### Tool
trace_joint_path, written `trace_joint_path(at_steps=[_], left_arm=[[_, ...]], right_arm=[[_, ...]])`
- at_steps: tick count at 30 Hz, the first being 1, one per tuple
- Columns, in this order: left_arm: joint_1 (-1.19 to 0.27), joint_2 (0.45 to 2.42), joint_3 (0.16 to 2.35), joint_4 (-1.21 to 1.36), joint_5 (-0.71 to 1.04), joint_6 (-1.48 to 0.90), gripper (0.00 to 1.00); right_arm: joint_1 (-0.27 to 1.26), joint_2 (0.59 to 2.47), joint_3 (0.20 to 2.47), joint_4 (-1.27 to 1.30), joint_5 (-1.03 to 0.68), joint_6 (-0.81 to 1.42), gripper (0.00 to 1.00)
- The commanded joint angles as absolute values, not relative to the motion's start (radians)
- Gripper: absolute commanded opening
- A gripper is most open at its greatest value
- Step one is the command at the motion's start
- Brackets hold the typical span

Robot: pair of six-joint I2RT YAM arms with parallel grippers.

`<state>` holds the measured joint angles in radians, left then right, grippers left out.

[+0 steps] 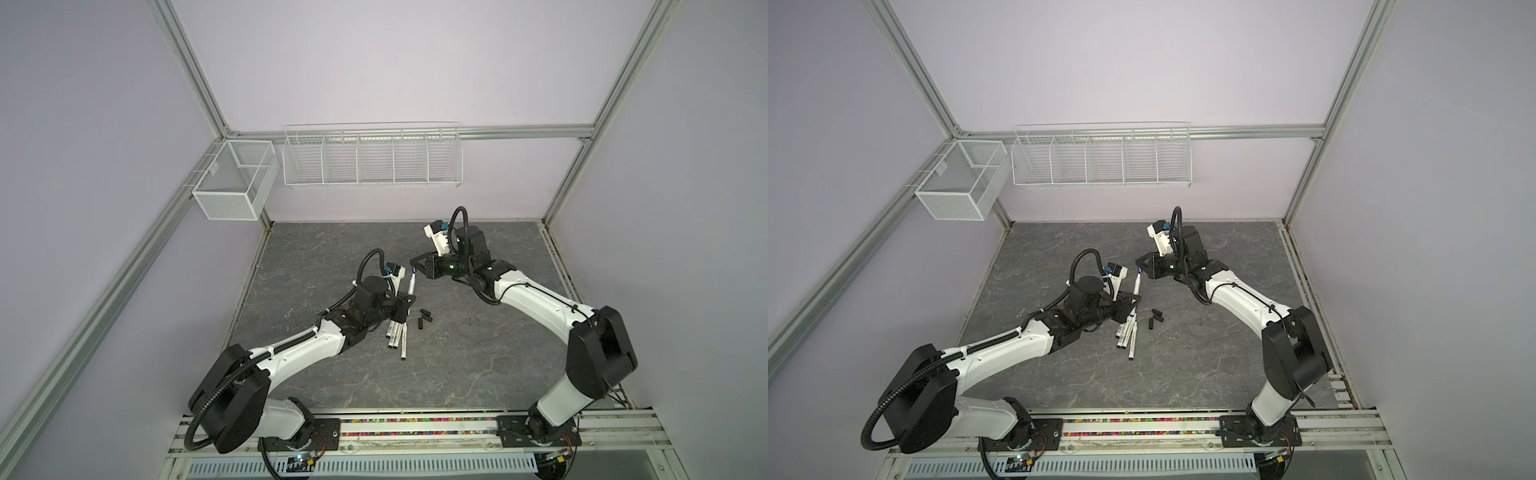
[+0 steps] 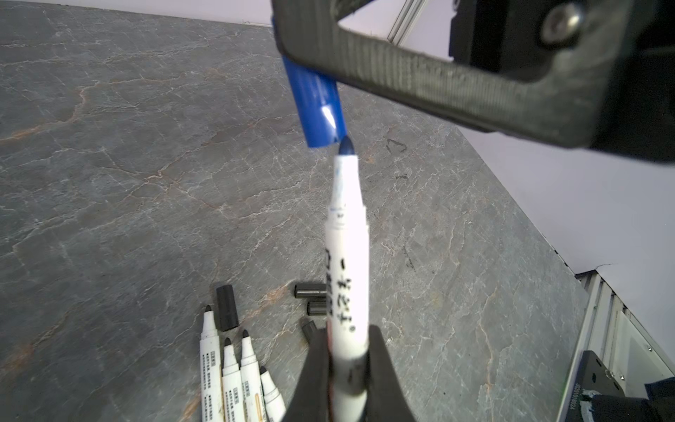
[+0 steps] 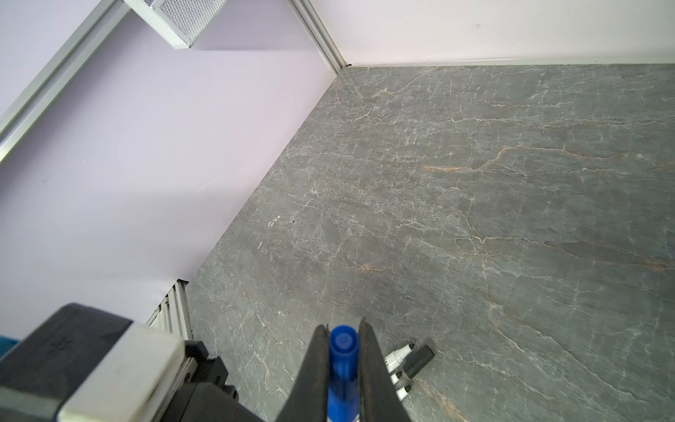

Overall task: Insert the pens into the pen caps
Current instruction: 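Lift the blue cap with the right gripper above the marker tip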

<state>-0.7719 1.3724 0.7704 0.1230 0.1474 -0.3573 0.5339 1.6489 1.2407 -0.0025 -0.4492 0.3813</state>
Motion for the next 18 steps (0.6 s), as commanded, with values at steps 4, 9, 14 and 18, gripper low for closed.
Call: trace_joint_path(at_steps=[4, 9, 14, 18], left_arm=[[-0.773, 1.37, 0.79, 0.141, 0.162, -0.345, 0.0], [-0.773, 1.378, 0.798, 0.138, 0.166, -0.344, 0.0], [-0.773, 1.378, 0.798, 0.137, 0.162, -0.344, 0.0], [-0.773, 1.378, 0.794, 0.137, 0.157, -0.347, 0.0]], right_arm=[[0.529, 1.637, 1.259, 0.009, -0.475, 0.373, 0.07], [0.529, 1.639, 1.255, 0.02, -0.488, 0.385, 0.07], [0.529, 1.633, 1.252, 0.016, -0.49, 0.38, 0.07], [0.528, 1.623, 1.234, 0.02, -0.494, 0.381, 0.07]])
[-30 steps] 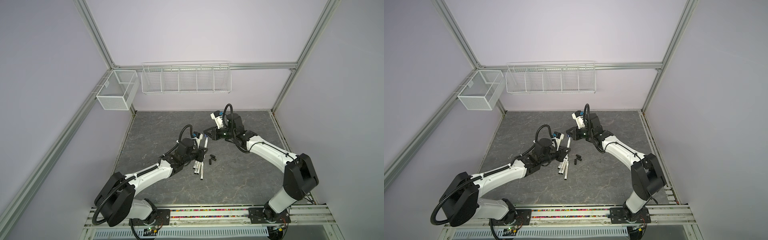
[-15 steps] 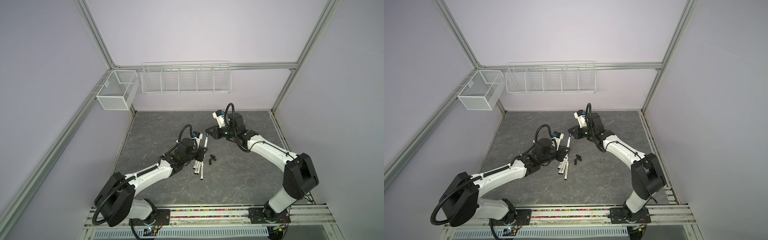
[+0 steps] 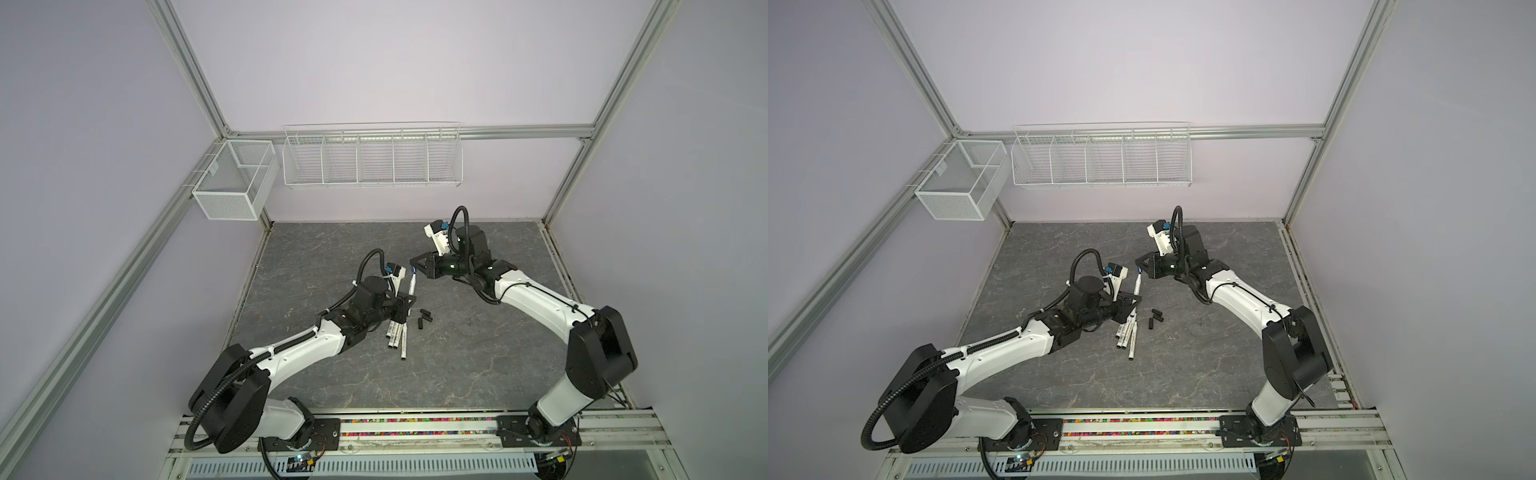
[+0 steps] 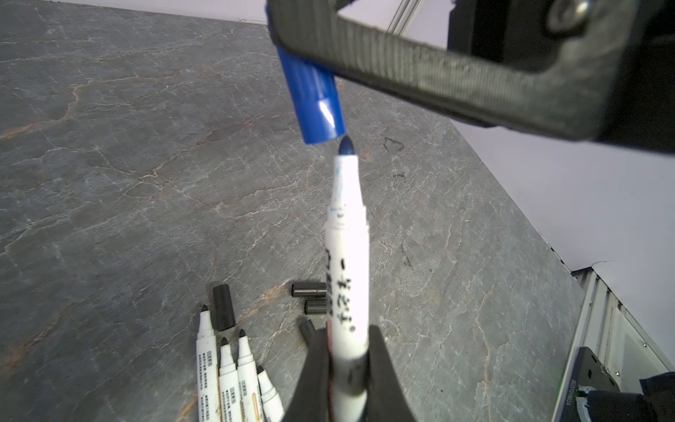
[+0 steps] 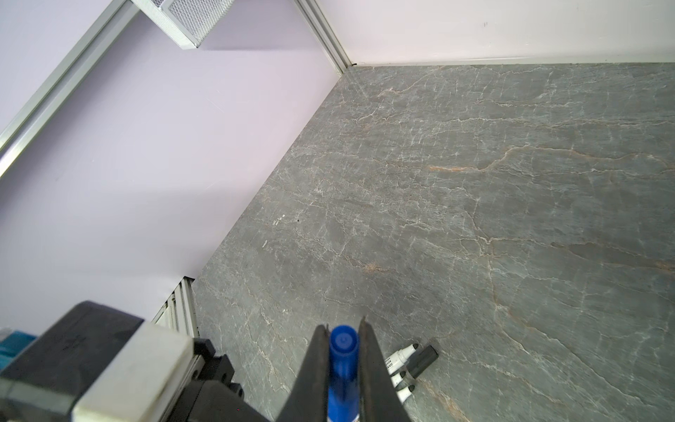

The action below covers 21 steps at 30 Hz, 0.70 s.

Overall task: Insert the pens into the pen caps
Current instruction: 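Lift the blue cap with the right gripper above the marker tip, then press the blue cap down onto the marker tip with the right gripper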

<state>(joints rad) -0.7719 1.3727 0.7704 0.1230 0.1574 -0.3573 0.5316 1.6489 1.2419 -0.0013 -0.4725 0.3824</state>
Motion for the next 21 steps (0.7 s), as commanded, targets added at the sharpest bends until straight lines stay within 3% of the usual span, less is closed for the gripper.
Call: trace_joint_path(at_steps=[1, 21], left_arm=[[-0.773, 1.376, 0.794, 0.136, 0.155, -0.347, 0.0], [-0.773, 1.381, 0.792, 0.14, 0.16, -0.35, 0.0]], right_arm=[[0.528, 1.619, 1.231, 0.017, -0.493, 0.379, 0.07], [0.521, 1.6, 1.227, 0.057, -0.492, 0.407, 0.07]])
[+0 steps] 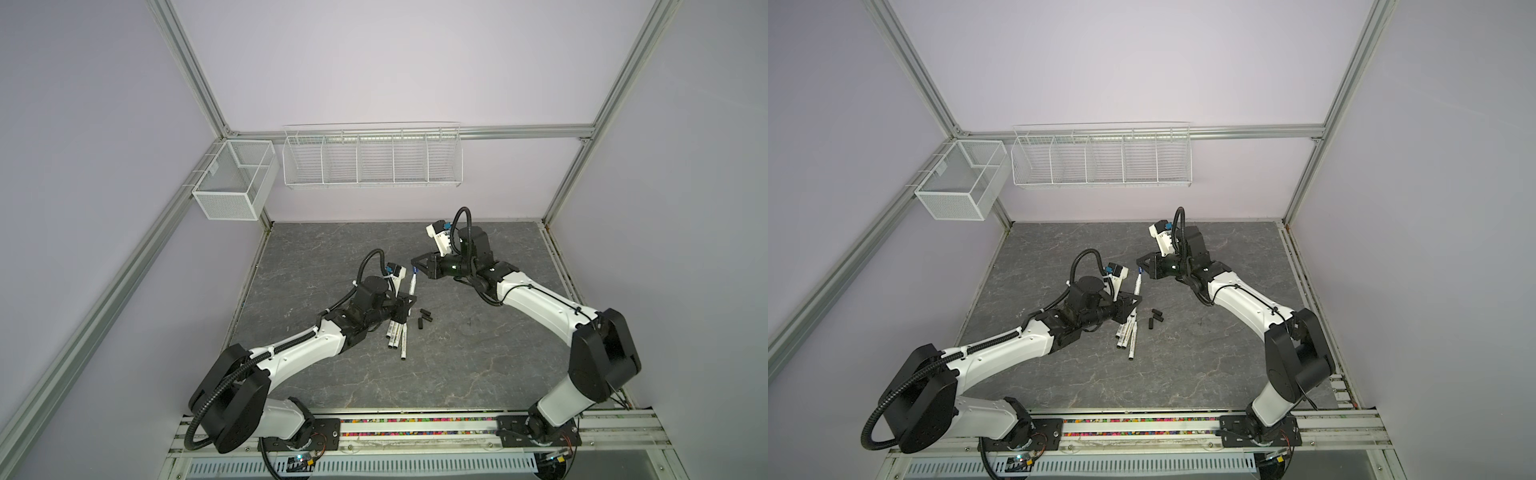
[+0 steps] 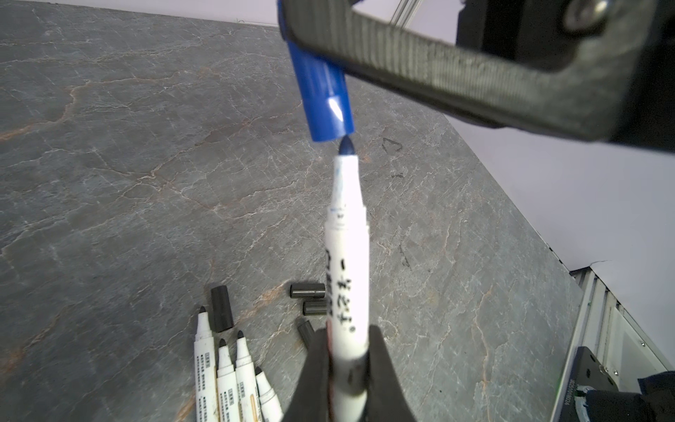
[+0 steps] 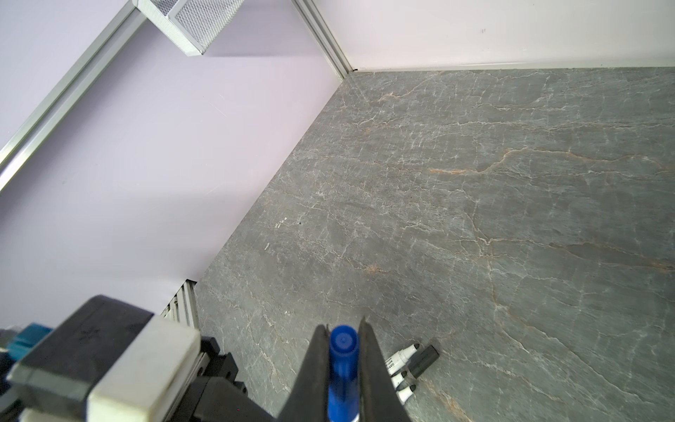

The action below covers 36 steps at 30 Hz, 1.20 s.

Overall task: Insert the pens into the pen caps
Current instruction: 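Press the blue cap down onto the marker tip with the right gripper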

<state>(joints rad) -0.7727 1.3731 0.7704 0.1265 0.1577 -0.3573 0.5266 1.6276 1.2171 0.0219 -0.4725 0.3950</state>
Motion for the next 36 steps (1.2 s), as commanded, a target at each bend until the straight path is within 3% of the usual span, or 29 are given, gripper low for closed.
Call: trace_joint_path(at_steps=[1, 31, 36], left_arm=[[-0.773, 1.38, 0.792, 0.14, 0.159, -0.35, 0.0], [-0.773, 1.378, 0.796, 0.148, 0.128, -0.358, 0.0], [-0.741, 1.368, 0.787, 0.296, 0.09, -0.425, 0.0]], right_arm=[[0.521, 1.602, 1.225, 0.056, -0.494, 0.407, 0.07], [0.52, 1.583, 1.172, 0.053, -0.528, 0.416, 0.07], [0.519, 1.553, 1.148, 0.037, -0.593, 0.4, 0.07]])
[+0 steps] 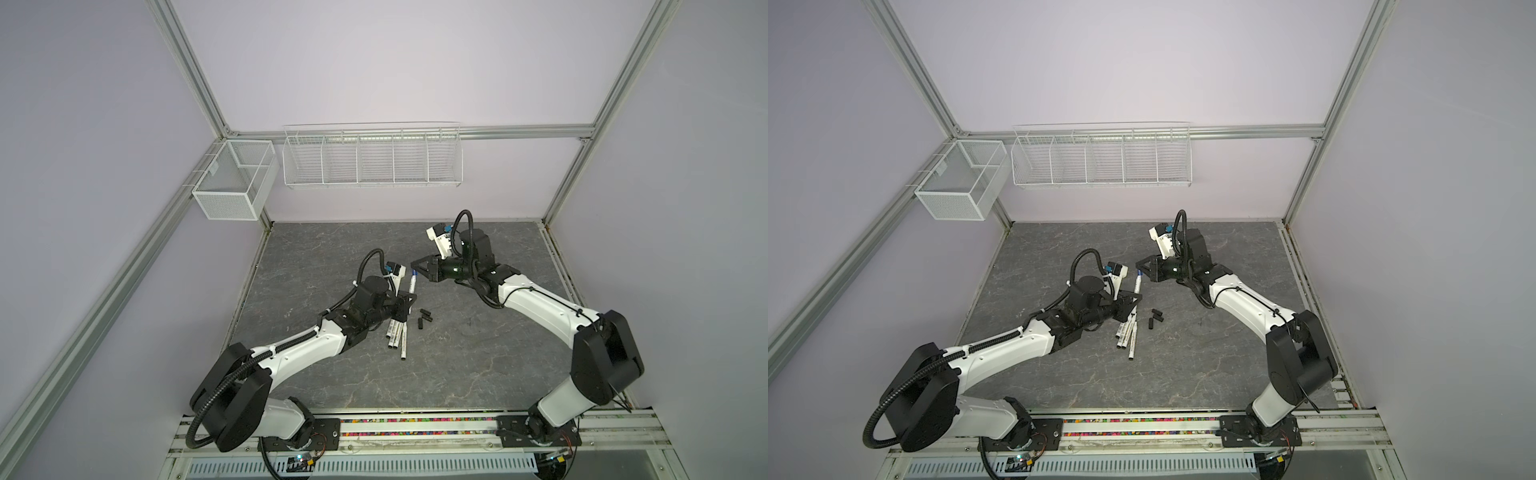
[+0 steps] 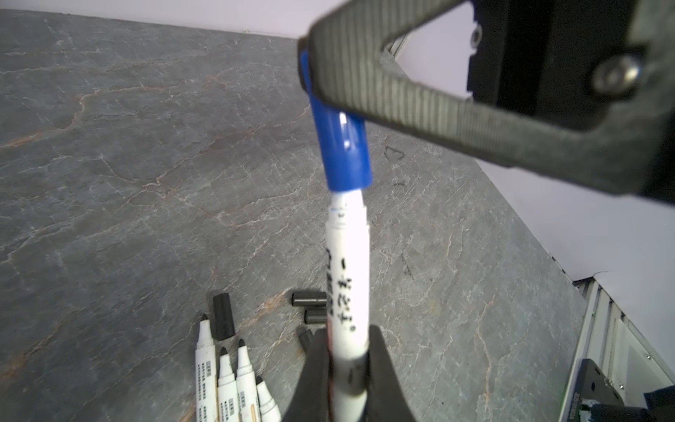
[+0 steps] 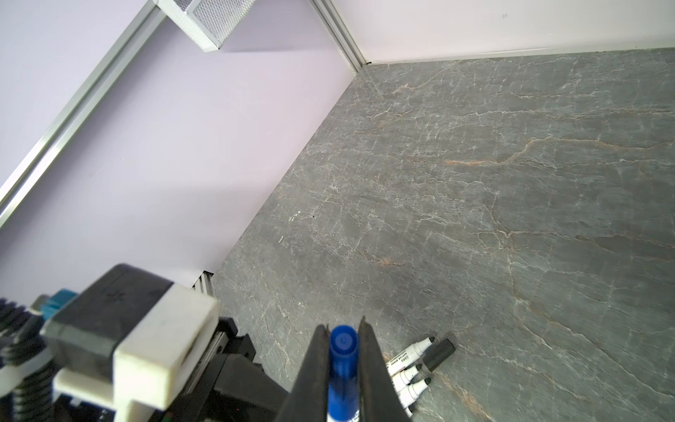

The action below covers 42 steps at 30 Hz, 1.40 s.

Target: Insert the pens into the pen caps

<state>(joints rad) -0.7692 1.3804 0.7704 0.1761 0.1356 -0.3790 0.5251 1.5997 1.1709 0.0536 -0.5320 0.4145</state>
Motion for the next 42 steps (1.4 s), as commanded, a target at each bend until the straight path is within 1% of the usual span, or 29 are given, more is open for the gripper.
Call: trace_joint_path(at_steps=[1, 9, 11, 16, 22, 24, 28, 31, 35, 39, 42], left_arm=[[-0.73, 1.374, 0.801, 0.31, 0.096, -0.432, 0.0], [-0.715, 1.404, 0.926, 0.248, 0.104, -0.332, 0.0], [-0.716, 1.415, 0.953, 0.216, 0.082, -0.31, 0.0], [-0.739, 1.427, 0.966, 0.191, -0.009, -0.226, 0.0], [-0.76, 1.414, 0.963, 0.158, -0.1, -0.191, 0.0], [-0.768, 1.401, 0.942, 0.18, -0.117, -0.174, 0.0], [-0.782, 1.378, 0.885, 0.226, -0.131, -0.148, 0.0], [-0.784, 1.378, 0.866, 0.209, -0.12, -0.165, 0.0], [-0.791, 1.373, 0.827, 0.22, -0.099, -0.199, 0.0], [-0.805, 1.382, 0.804, 0.23, -0.075, -0.226, 0.0], [-0.823, 1.391, 0.801, 0.229, -0.06, -0.239, 0.0]], right_arm=[[0.519, 1.549, 1.156, 0.016, -0.621, 0.381, 0.07], [0.518, 1.535, 1.217, -0.172, -0.795, 0.281, 0.09], [0.518, 1.536, 1.226, -0.218, -0.825, 0.253, 0.1], [0.518, 1.537, 1.252, -0.324, -0.831, 0.17, 0.11], [0.518, 1.521, 1.255, -0.337, -0.814, 0.153, 0.09], [0.518, 1.518, 1.256, -0.343, -0.806, 0.153, 0.12], [0.514, 1.49, 1.238, -0.294, -0.694, 0.19, 0.34], [0.504, 1.464, 1.221, -0.225, -0.635, 0.244, 0.42], [0.495, 1.429, 1.192, -0.133, -0.58, 0.299, 0.46], [0.495, 1.429, 1.204, -0.091, -0.532, 0.327, 0.46], [0.495, 1.455, 1.235, -0.074, -0.531, 0.335, 0.45]])
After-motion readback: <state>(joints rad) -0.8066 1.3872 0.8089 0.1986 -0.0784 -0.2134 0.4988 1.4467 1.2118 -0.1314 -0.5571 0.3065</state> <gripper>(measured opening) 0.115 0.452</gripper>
